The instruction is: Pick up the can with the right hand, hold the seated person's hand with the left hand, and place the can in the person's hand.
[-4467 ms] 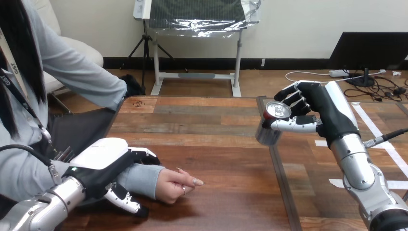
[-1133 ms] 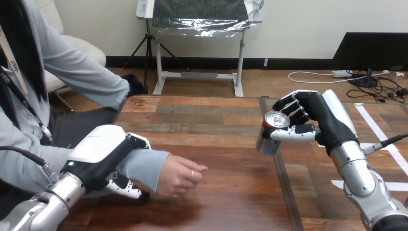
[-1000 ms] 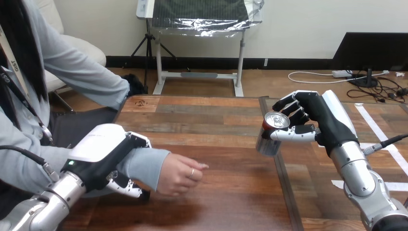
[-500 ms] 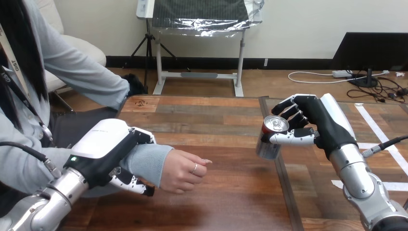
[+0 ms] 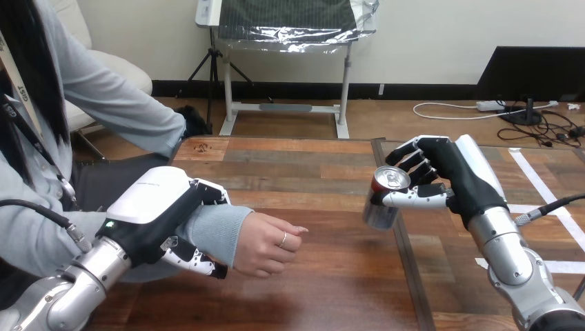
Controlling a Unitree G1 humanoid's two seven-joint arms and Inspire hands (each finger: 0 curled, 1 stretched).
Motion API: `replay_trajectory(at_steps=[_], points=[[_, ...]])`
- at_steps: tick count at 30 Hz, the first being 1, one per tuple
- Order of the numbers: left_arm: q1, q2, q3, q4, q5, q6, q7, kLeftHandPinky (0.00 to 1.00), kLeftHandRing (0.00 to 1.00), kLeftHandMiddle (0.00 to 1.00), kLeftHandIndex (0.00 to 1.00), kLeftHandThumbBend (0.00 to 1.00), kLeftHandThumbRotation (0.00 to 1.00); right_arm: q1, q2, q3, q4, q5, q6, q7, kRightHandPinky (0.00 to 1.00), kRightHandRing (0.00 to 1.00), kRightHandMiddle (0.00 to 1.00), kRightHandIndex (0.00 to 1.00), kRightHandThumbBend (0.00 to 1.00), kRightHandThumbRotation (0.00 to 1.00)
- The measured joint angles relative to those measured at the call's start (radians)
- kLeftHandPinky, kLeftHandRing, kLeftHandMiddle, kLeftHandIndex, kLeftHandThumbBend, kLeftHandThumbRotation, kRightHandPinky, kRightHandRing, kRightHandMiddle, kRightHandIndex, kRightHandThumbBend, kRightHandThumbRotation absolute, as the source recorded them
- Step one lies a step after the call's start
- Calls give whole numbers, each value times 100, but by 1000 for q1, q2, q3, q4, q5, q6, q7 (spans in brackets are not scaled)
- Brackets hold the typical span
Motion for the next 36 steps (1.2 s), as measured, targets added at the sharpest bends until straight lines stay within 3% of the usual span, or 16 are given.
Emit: replay_trajectory(at_steps=[22,36], points=[[-2,-43,-3,0,12,13,-16,31,36,43,47,92,4,2,34,2,-13,4,-63,56,38,41,47,53,75,0],[-3,-60,-4,2,23,18,-26,33,38,44,47,92,4,49,48,2,-122,12,-69,83,40,42,48,53,74,0]])
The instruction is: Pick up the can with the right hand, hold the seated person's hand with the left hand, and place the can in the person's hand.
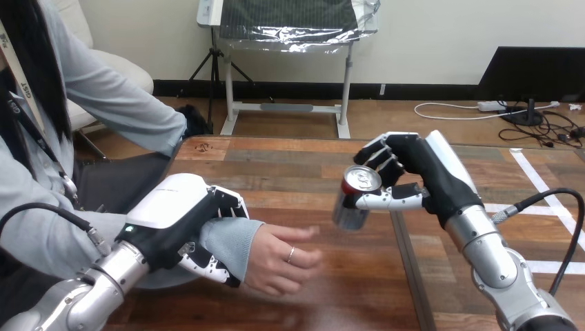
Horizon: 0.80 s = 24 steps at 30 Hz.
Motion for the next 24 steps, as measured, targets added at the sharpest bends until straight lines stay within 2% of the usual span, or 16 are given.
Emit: replay_trajectory(at_steps=[15,20,21,24], points=[[-9,-13,0,11,3,5,0,32,37,44,47,94,3,90,17,0,-178,14,18,63,39,42,49,53,74,0],[-17,-15,0,19,4,5,1,32,37,44,47,94,2,118,20,0,-235,18,34,81,39,41,48,53,75,0],[-26,-19,0,28,7,5,7,33,37,44,47,94,2,140,23,0,-281,30,42,87,38,40,47,52,75,0],[-26,-21,0,28,8,5,9,32,36,44,47,95,2,145,23,0,-297,30,56,90,38,40,47,52,75,0]])
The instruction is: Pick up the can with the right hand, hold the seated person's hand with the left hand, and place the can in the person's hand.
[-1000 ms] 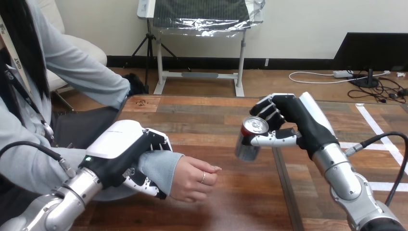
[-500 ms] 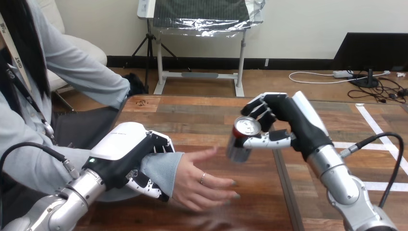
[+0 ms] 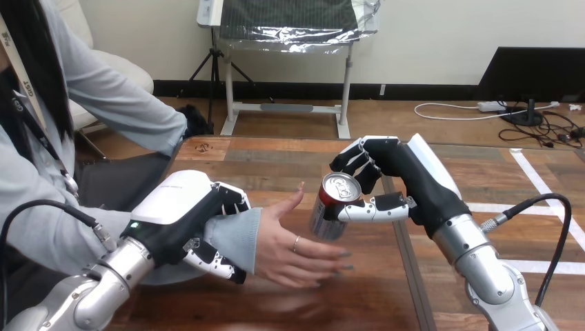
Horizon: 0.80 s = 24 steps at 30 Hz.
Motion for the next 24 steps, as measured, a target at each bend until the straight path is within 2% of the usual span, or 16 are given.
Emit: replay_trajectory(at_steps=[12,24], points=[[-2,-11,0,4,3,-1,13,32,36,43,47,95,1,66,3,6,-139,0,54,24,37,39,46,52,76,0],[-6,-23,0,6,9,-12,25,31,36,43,47,95,2,110,30,9,-224,0,88,51,35,38,45,52,77,0]])
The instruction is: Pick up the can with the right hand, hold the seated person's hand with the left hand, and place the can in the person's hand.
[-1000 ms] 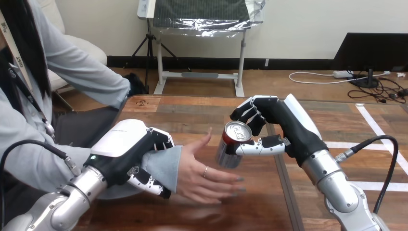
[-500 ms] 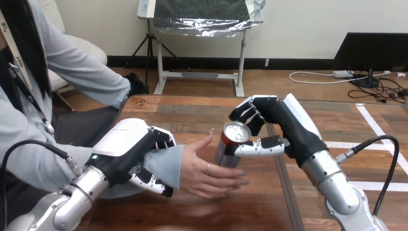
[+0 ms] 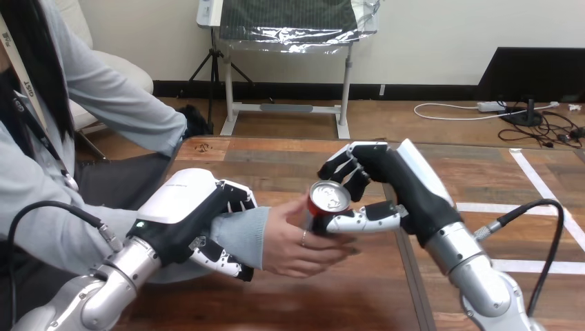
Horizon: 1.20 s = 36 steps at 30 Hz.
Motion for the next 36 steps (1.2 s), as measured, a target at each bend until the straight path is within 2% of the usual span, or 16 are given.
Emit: replay_trajectory(at_steps=[15,36], points=[[-2,-10,-1,3,1,-11,5,31,36,43,47,96,2,50,10,0,-85,6,36,21,33,37,45,51,77,0],[-2,-15,-1,7,1,-19,5,31,36,43,47,96,1,87,18,0,-128,17,61,33,34,38,45,51,77,0]])
